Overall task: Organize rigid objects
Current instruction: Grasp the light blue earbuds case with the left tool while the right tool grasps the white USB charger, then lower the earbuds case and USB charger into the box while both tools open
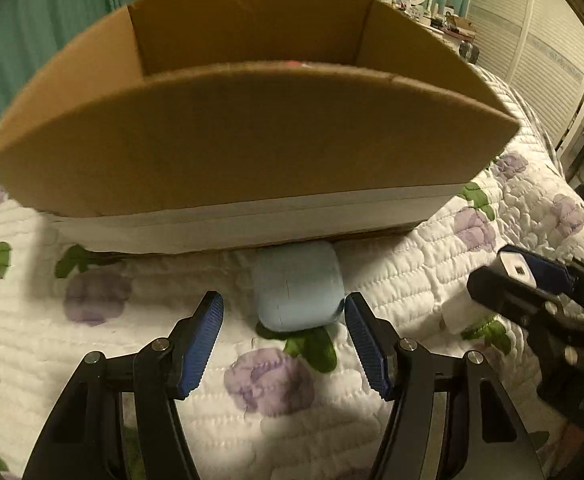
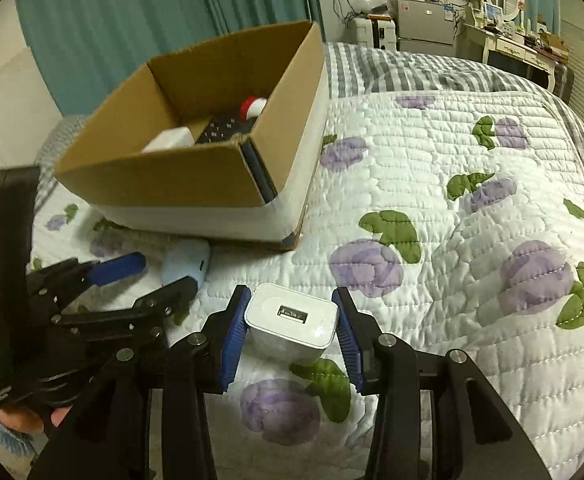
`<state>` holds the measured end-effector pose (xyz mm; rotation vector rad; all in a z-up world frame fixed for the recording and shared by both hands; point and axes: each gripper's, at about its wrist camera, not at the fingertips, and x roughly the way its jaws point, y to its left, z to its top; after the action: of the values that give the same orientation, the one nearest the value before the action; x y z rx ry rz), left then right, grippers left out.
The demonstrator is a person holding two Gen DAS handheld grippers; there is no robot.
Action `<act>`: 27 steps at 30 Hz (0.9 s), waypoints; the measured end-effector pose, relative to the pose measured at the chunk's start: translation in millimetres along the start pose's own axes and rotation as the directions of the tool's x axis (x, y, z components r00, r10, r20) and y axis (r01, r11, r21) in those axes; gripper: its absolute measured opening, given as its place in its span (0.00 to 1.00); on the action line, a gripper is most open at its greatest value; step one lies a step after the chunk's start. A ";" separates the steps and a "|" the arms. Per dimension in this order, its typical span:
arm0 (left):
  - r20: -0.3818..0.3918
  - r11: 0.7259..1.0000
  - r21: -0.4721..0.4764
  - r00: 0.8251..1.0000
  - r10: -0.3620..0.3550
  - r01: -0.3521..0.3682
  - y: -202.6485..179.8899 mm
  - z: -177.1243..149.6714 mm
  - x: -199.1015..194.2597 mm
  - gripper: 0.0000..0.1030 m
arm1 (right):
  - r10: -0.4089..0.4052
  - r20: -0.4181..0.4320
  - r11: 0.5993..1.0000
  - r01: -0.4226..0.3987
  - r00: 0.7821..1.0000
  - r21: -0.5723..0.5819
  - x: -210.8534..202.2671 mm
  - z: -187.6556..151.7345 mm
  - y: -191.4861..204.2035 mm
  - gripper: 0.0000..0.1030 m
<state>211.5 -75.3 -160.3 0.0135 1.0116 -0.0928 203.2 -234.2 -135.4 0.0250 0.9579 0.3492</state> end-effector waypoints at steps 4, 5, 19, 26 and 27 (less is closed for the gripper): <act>-0.022 0.999 0.021 0.999 -0.034 0.034 2.5 4.4 13.1 0.64 | -0.009 -0.097 1.000 0.009 0.995 0.003 19.3 -6.7 1.3 0.40; -0.016 0.999 0.017 0.999 -0.041 0.042 3.6 4.7 13.8 0.64 | -0.012 -0.102 1.000 0.012 0.995 -0.001 20.8 -7.0 2.2 0.40; 0.083 0.998 0.033 0.995 -0.050 0.047 7.8 -19.6 -45.9 0.50 | -0.035 0.070 0.998 0.038 0.997 -0.045 -25.5 -1.3 17.9 0.40; 0.163 0.997 -0.002 0.984 -0.075 0.076 14.0 -19.1 -112.9 0.50 | -0.001 0.167 0.998 0.012 0.986 -0.069 -78.7 12.1 30.4 0.40; 0.177 0.996 -0.010 0.981 -0.080 0.083 13.9 -16.4 -120.3 0.50 | 0.011 0.184 0.997 0.003 0.983 -0.079 -87.0 17.4 32.9 0.40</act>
<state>135.4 -52.0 -67.6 -0.0513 0.8354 -0.1575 162.4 -227.2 -50.4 -0.0132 0.7601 0.3817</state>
